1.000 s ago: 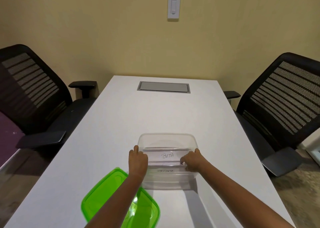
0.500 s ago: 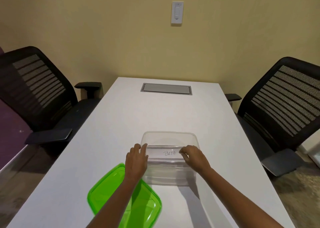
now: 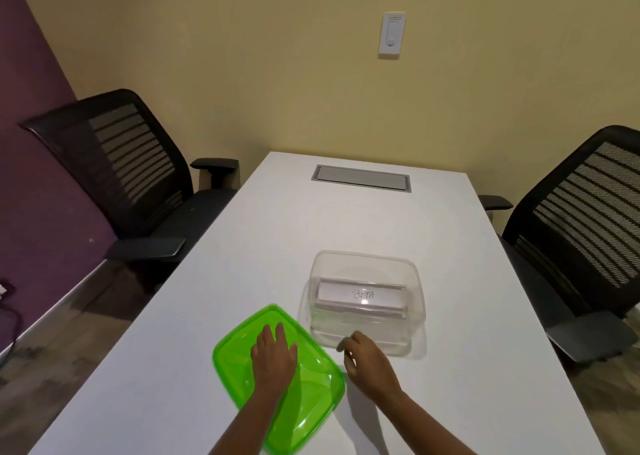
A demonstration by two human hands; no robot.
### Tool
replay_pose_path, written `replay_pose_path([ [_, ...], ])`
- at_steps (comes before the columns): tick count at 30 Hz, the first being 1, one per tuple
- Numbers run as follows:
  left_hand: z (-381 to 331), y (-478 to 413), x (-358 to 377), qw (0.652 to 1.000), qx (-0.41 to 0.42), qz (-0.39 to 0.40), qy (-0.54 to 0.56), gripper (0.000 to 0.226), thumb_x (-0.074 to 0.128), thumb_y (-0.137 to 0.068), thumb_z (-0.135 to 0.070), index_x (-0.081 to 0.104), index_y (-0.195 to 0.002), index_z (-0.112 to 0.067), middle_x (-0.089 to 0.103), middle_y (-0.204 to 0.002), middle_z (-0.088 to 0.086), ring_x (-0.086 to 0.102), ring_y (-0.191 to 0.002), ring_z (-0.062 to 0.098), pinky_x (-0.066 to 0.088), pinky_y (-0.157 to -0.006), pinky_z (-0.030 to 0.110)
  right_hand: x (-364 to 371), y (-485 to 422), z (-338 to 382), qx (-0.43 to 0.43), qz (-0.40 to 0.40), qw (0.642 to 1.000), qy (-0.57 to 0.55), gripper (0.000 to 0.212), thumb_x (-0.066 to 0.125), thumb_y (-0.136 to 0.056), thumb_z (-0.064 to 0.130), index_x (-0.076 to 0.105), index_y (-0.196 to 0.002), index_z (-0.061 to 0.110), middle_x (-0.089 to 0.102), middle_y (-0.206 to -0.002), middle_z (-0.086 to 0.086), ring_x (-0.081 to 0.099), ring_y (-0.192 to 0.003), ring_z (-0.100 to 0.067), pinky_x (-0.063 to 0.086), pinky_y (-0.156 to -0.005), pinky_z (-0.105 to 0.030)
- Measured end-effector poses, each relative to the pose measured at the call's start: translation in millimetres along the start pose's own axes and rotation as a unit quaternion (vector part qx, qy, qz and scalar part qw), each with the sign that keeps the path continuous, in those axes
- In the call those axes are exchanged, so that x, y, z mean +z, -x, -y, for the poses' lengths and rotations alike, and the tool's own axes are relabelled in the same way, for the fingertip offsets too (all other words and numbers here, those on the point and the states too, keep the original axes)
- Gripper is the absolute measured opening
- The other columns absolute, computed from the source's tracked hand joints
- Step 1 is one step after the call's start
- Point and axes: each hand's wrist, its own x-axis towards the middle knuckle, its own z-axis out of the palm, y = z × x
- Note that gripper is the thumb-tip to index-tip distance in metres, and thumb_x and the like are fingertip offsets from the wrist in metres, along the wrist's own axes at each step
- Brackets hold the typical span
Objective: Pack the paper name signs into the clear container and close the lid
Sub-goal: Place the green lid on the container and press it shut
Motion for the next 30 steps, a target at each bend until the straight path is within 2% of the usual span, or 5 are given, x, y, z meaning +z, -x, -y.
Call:
replay_pose_path([
  [5, 12, 13, 14, 0.995, -0.019, 0.093, 0.004, 0.06, 0.032, -0.099, -0.042, 0.018, -0.15, -0.015, 0.019, -0.159, 0.008, 0.019, -0.147, 0.025, 0.022, -0.118, 0.044, 26, 4, 1, 0.143, 0.103, 0.984, -0.008, 0.035, 0.046, -0.096, 0.021, 0.05, -0.128, 0.008, 0.049, -0.129, -0.014, 0.051, -0.122, -0.022, 0.038, -0.098, -0.027],
  [16, 18, 19, 7, 0.986, -0.007, 0.165, 0.025, 0.054, 0.037, -0.098, -0.04, 0.029, -0.146, -0.015, 0.012, -0.16, 0.01, 0.025, -0.145, 0.028, 0.024, -0.116, 0.049, 31, -10, 15, 0.194, 0.16, 0.968, -0.01, 0.035, 0.044, -0.088, 0.001, 0.058, -0.12, 0.002, 0.059, -0.128, -0.014, 0.053, -0.121, -0.024, 0.042, -0.095, -0.028],
  [18, 19, 20, 4, 0.984, -0.007, 0.174, 0.043, 0.055, 0.036, -0.098, -0.042, 0.031, -0.145, -0.015, 0.014, -0.16, 0.011, 0.026, -0.144, 0.028, 0.025, -0.116, 0.049, 26, -12, 21, 0.208, 0.177, 0.962, -0.021, 0.013, 0.052, -0.085, 0.005, 0.064, -0.089, 0.004, 0.065, -0.096, -0.013, 0.06, -0.1, -0.023, 0.046, -0.078, -0.027],
  [22, 20, 20, -7, 0.982, -0.024, 0.169, 0.084, 0.062, 0.031, -0.096, -0.053, 0.03, -0.146, -0.016, 0.018, -0.159, 0.014, 0.024, -0.145, 0.029, 0.02, -0.117, 0.05, 15, -21, 36, 0.265, 0.152, 0.94, -0.152, 0.033, 0.058, -0.074, 0.001, 0.042, -0.047, 0.011, 0.045, -0.041, 0.0, 0.05, -0.039, -0.009, 0.043, -0.045, -0.02],
  [30, 11, 21, -55, 0.971, -0.022, 0.064, 0.23, 0.052, 0.028, -0.099, -0.047, 0.04, -0.14, -0.019, 0.04, -0.147, 0.013, 0.037, -0.138, 0.027, 0.03, -0.114, 0.044, -22, -50, 99, 0.273, 0.172, 0.852, -0.412, 0.023, 0.056, -0.083, 0.001, 0.054, -0.06, 0.003, 0.046, -0.055, -0.009, 0.05, -0.047, -0.017, 0.053, -0.04, -0.018],
])
